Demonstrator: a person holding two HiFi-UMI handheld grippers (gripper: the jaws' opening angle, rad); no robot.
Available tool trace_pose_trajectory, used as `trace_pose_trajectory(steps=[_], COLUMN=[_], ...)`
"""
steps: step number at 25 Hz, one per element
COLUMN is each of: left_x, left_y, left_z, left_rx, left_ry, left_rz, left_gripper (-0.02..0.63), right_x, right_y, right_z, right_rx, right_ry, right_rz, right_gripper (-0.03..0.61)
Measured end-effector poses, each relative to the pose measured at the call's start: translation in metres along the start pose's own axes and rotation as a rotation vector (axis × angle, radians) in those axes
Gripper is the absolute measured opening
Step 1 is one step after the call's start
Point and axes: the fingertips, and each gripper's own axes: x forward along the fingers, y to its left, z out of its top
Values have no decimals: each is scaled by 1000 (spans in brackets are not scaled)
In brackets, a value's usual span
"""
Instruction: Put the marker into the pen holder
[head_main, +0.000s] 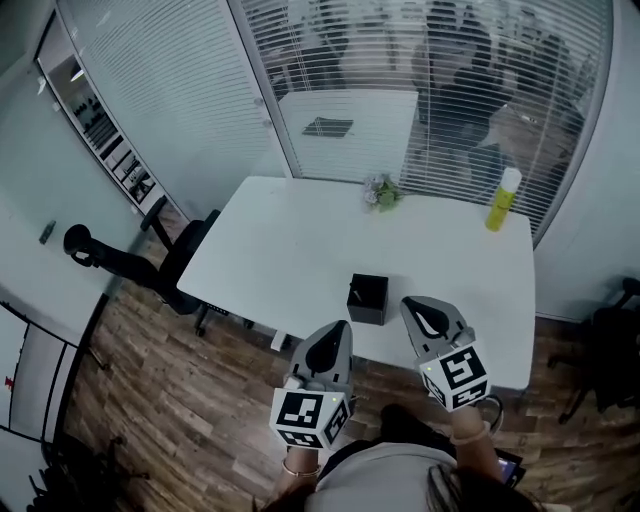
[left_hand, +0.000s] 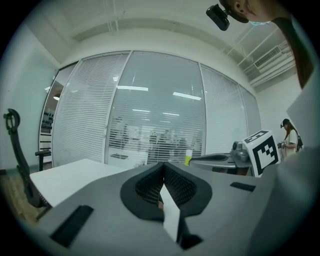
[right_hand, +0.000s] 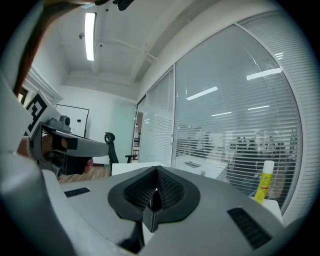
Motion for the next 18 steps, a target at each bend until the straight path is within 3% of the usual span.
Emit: trace_pose_trajectory(steps=[18], left_x=[-39], left_y=[-33], left_z=[-10], left_rx=[-24], left_ry=[-14], left_rz=[-27], left_gripper=[18], right_x=[-51], right_y=[29], right_z=[12], right_rx=[-25], right_ry=[-45], right_rz=[-28], right_gripper=[28])
